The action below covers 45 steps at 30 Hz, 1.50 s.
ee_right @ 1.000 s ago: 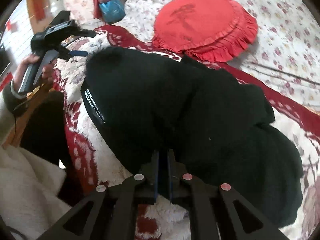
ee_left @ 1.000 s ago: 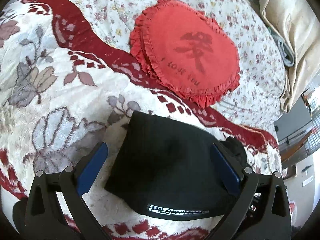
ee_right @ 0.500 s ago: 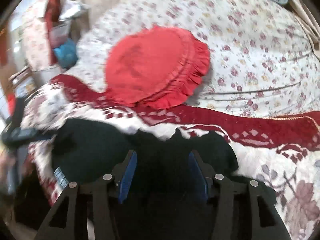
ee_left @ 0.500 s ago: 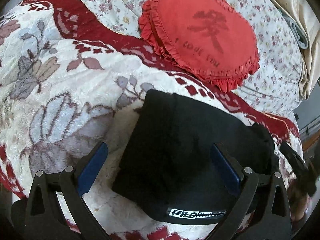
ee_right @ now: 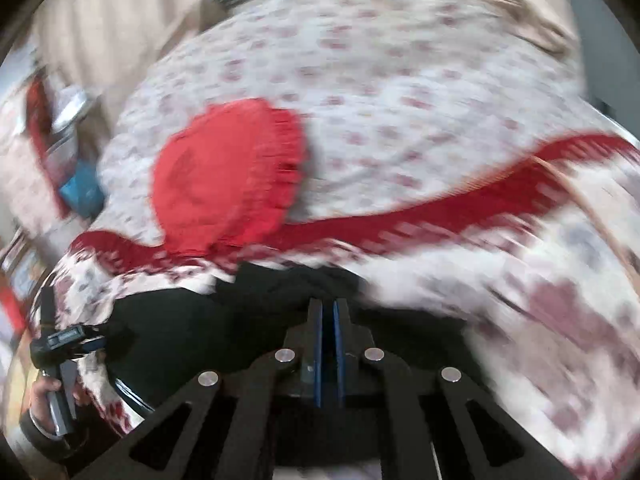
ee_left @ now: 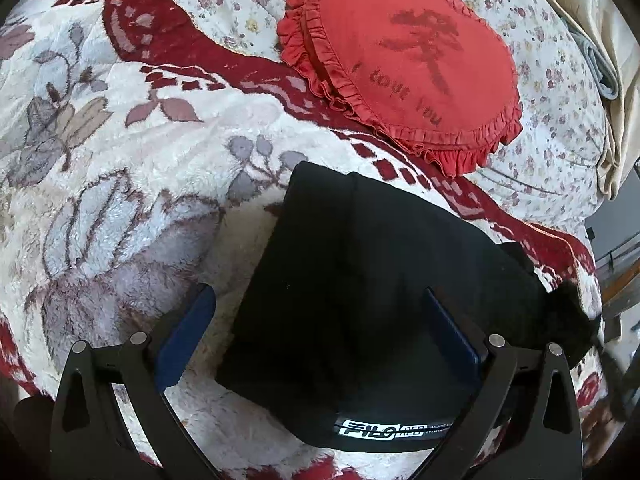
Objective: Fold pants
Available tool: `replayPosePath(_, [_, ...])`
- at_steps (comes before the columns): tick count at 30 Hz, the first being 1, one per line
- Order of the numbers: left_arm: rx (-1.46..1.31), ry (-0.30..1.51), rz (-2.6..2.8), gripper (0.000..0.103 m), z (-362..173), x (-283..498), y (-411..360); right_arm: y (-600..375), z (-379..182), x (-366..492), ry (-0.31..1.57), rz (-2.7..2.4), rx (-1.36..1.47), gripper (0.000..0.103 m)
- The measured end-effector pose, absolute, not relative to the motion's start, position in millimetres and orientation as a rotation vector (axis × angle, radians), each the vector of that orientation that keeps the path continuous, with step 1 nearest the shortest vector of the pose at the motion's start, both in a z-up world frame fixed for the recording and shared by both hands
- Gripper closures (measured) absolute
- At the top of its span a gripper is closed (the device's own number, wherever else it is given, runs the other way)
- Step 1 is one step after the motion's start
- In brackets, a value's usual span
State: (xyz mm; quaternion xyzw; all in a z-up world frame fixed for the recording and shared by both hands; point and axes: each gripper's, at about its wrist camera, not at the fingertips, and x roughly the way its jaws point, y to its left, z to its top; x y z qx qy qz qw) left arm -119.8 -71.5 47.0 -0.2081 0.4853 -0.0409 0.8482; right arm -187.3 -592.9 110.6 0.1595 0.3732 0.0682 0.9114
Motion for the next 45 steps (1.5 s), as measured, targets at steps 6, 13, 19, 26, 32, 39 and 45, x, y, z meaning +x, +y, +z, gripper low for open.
replayPosePath(6, [-0.441, 1.039, -0.083, 0.001, 47, -122, -75, -661, 33, -215, 0.971, -0.084, 0.580, 0.099])
replayPosePath(13, [-0.432, 1.028, -0.054, 0.001, 50, -121, -67, -656, 63, -215, 0.854, -0.054, 0.511, 0.090])
replayPosePath(19, [-0.483, 1.002, -0.033, 0.001, 53, -128, -48, -609, 77, -203, 0.831, 0.194, 0.514, 0.060])
replayPosePath(26, [-0.546, 1.017, -0.043, 0.001, 46, -123, -47, -512, 66, -206, 0.876, 0.504, 0.391, 0.060])
replayPosePath(32, [-0.434, 1.001, -0.134, 0.021, 52, -119, -77, -405, 68, -223, 0.815, 0.710, 0.021, 0.060])
replayPosePath(39, [-0.363, 0.992, -0.141, 0.047, 57, -118, -84, -341, 52, -223, 0.754, 0.771, -0.173, 0.060])
replayPosePath(45, [-0.389, 1.010, -0.155, 0.047, 57, -114, -76, -330, 35, -216, 0.750, 0.675, -0.315, 0.072])
